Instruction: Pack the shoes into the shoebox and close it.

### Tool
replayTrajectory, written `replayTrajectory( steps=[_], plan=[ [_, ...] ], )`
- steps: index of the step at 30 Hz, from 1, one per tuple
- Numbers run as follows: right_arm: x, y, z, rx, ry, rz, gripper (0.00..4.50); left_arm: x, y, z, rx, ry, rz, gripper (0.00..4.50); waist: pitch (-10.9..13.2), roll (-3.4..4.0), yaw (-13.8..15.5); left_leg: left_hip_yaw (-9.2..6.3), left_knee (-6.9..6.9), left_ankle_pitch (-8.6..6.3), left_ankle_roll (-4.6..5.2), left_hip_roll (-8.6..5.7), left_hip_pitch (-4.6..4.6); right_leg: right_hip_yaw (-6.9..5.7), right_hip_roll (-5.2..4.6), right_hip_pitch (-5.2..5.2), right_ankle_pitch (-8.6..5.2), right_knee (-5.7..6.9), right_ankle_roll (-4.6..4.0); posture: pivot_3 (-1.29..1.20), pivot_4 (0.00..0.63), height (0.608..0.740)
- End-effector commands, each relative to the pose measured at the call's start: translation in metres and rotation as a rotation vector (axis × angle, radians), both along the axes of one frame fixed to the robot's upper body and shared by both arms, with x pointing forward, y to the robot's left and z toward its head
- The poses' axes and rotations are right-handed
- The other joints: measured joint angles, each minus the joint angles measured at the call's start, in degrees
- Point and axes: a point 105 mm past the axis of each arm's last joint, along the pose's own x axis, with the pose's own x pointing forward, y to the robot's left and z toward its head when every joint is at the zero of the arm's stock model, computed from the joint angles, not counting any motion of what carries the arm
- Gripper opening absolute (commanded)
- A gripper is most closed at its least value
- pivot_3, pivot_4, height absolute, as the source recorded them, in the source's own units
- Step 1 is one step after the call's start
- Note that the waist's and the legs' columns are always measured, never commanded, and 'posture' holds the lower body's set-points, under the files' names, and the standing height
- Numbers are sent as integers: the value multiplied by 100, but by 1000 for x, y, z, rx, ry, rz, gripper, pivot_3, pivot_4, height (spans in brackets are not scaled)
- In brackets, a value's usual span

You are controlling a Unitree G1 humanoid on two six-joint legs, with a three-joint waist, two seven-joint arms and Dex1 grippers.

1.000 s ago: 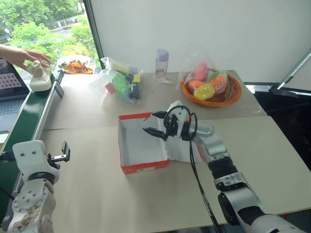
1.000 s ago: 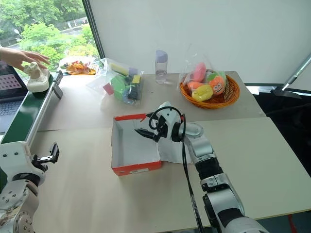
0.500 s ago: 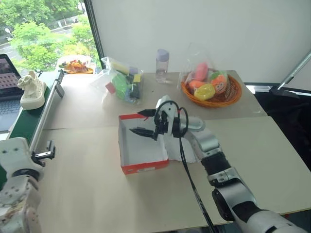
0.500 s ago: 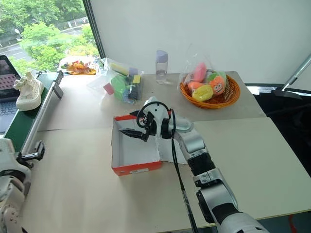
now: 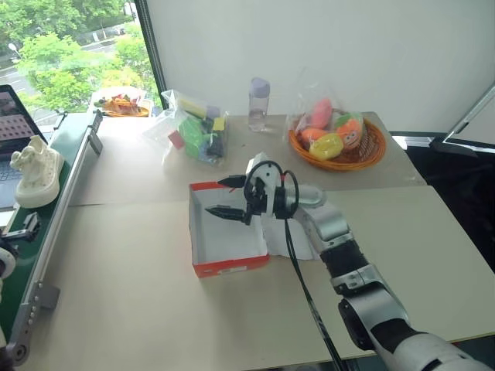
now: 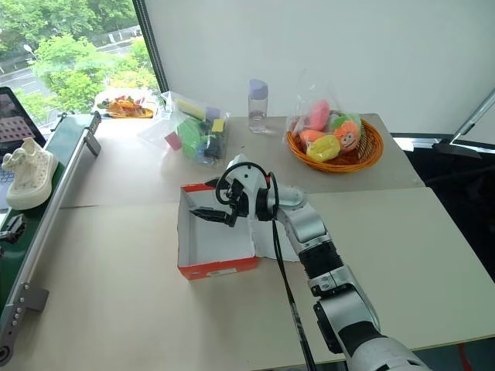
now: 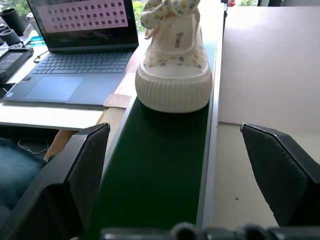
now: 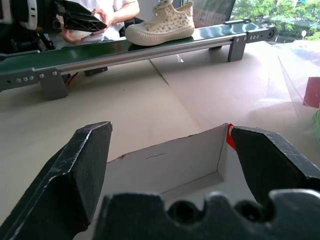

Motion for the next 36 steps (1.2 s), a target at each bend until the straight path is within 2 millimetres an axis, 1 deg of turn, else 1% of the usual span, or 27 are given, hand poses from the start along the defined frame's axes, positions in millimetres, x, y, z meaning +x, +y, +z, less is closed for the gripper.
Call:
replayTrajectory(
  steps=[1, 2, 4, 8, 16, 21, 24, 26, 31, 34, 35, 36],
  plan=[
    [-9, -3, 13, 29, -21, 38, 4484, 3, 10, 7, 37, -25, -17, 4500, 0, 0, -8, 0, 0, 0, 0, 0, 0, -1, 0, 0, 0, 0, 0, 0, 150, 740],
    [-9, -4, 13, 28, -19, 37, 4484, 4, 12, 8, 43, -39, -14, 4500, 0, 0, -7, 1, 0, -1, -1, 0, 0, -1, -1, 0, 0, 0, 0, 0, 150, 740],
    [-9, -6, 13, 26, -15, 31, 4484, 5, 17, 3, 39, -36, -10, 4500, 0, 0, -1, 1, 0, -1, -2, 1, 0, -2, -1, 0, 0, 0, 0, 0, 150, 740],
    [-11, -9, 13, 29, -9, 20, 4484, 9, 21, -6, 31, -22, -29, 4500, 0, -1, 1, 2, -1, -1, -4, 1, 1, -4, -2, 0, 0, 1, -1, 0, 150, 740],
    [-12, -15, 13, 23, -10, -12, 4484, 19, 28, -10, 20, -16, -50, 4500, -1, -2, 9, 3, -1, -1, -5, 1, 0, -6, -3, 0, 0, 2, -1, 0, 150, 740],
    [-11, -16, 12, 14, -13, -22, 4484, 25, 31, -18, -14, 16, -44, 4500, -1, -2, 89, 2, -1, 2, -9, 4, 1, -21, -5, 2, -2, 10, -4, 0, 150, 740],
    [-10, -16, 11, 6, -17, -23, 4500, 25, 28, -29, -67, 49, -56, 3700, -1, -1, 122, 2, -1, 5, -15, 7, 3, -26, -5, 3, -1, 14, -7, 0, 150, 740],
    [-10, -16, 11, 4, -17, -24, 4500, 25, 25, -32, -83, 55, -68, 3030, -1, 0, 125, 3, -1, 5, -17, 8, 7, -26, -4, 5, -2, 17, -9, 0, 150, 740],
    [-10, -16, 9, -5, -19, -26, 4500, 28, 17, -33, -124, 25, -85, 1352, 0, 1, 125, 3, -2, 6, -16, 10, 9, -26, -2, 4, -5, 20, -13, 0, 150, 740],
    [-10, -16, 9, -7, -19, -25, 4500, 29, 15, -32, -132, 18, -84, 203, 0, 1, 132, 3, -2, 6, -16, 10, 8, -27, -2, 5, -5, 20, -13, 0, 150, 740],
    [-10, -16, 9, -7, -20, -25, 4500, 29, 15, -31, -133, 17, -84, 93, 0, 1, 138, 3, -2, 7, -16, 10, 9, -27, -1, 6, -5, 20, -13, 0, 150, 740],
    [-10, -16, 9, -8, -20, -25, 4500, 29, 15, -31, -134, 16, -84, 93, 0, 1, 142, 3, -2, 7, -16, 10, 9, -27, -2, 6, -5, 20, -12, 0, 150, 740]
  ],
)
